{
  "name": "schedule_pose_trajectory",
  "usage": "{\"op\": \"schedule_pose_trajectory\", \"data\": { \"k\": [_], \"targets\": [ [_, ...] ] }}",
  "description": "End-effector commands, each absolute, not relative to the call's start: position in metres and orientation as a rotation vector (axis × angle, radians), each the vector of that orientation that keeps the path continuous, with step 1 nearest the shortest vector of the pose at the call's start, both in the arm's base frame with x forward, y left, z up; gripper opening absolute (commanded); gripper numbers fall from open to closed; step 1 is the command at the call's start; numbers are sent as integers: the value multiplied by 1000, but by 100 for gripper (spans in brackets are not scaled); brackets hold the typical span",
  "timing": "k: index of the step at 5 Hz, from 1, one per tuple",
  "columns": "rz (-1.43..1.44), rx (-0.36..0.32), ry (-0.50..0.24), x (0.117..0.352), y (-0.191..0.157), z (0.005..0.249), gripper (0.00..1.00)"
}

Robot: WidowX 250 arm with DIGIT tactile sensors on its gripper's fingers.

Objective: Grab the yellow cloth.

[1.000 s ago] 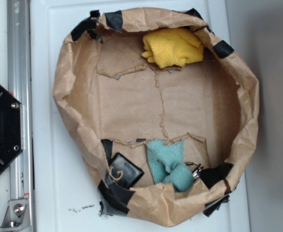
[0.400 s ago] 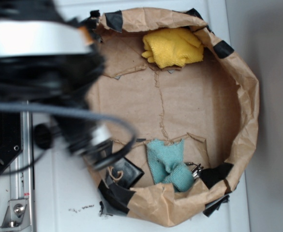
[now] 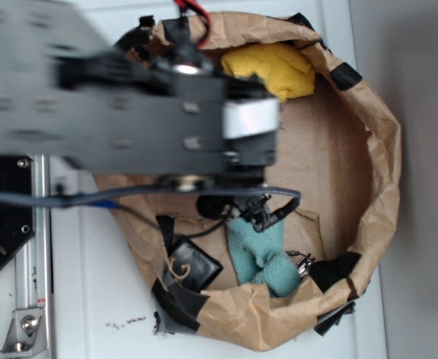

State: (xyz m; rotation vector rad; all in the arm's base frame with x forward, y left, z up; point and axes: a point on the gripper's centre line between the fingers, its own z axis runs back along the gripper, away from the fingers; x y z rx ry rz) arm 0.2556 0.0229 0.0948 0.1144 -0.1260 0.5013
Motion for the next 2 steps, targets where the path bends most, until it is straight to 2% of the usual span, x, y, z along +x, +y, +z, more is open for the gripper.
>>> {"op": "schedule_pose_trajectory", "data": {
  "k": [1,2],
  "targets": [
    [340,129,-82,286,59,65,100],
    [325,181,-77,294,71,66,100]
  ]
}}
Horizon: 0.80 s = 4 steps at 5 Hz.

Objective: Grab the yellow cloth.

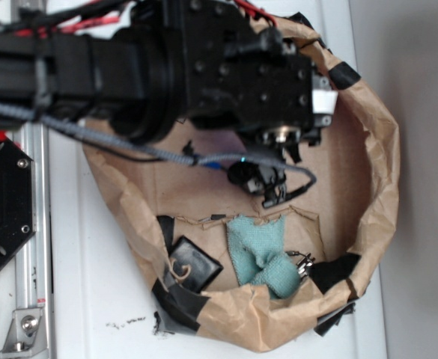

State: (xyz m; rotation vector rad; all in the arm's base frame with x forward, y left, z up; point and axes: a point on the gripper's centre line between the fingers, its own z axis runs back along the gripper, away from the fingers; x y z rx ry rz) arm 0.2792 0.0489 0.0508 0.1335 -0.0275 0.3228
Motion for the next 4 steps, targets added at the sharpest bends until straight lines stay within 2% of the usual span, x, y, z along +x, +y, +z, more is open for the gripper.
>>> {"op": "schedule_pose_trajectory", "data": {
  "k": [1,3,4],
  "targets": [
    [336,257,-63,296,81,67,100],
    [292,282,-48,316,86,60,100],
    [327,320,-42,307,90,59,100]
  ]
}}
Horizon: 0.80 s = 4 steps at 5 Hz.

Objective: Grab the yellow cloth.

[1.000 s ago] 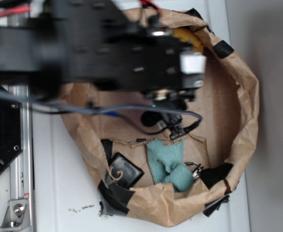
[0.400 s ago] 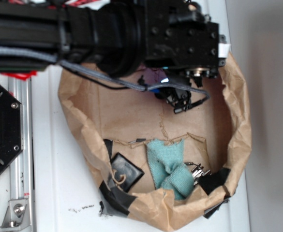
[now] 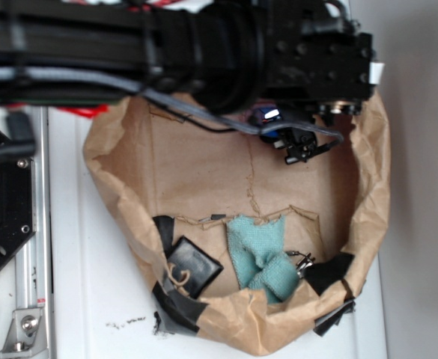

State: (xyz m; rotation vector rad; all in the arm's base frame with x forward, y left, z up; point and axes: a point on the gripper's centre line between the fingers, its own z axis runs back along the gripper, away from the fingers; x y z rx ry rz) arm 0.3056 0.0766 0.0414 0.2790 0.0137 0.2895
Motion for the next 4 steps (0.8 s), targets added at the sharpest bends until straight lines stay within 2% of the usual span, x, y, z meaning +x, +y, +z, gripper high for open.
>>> {"op": "schedule_pose_trajectory", "data": {
  "k": [1,2,3,4],
  "targets": [
    [466,381,-88,292,88,76,100],
    [524,409,-89,287,91,77,100],
    [617,399,-97,284,84,79,100],
    [648,425,-77,282,87,72,100]
  ]
}}
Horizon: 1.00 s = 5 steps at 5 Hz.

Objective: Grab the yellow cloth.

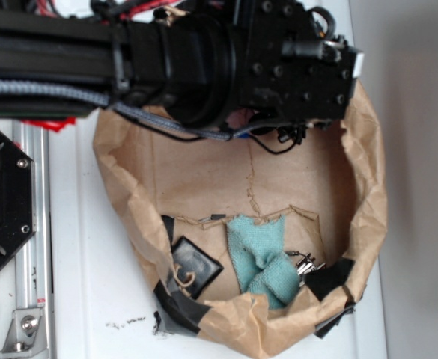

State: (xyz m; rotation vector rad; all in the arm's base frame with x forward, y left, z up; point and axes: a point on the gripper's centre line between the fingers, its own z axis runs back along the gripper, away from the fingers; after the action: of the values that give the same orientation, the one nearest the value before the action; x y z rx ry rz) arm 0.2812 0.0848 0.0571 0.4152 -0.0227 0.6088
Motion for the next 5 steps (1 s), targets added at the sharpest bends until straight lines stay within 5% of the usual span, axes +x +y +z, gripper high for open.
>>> {"op": "schedule_pose_trajectory", "data": {
  "k": [1,3,4,5],
  "targets": [
    [595,371,-41,284,95,62,100],
    [439,370,-13,288,78,58,100],
    [387,466,-8,295,73,52,100],
    [406,459,29,297,77,47,100]
  ]
}}
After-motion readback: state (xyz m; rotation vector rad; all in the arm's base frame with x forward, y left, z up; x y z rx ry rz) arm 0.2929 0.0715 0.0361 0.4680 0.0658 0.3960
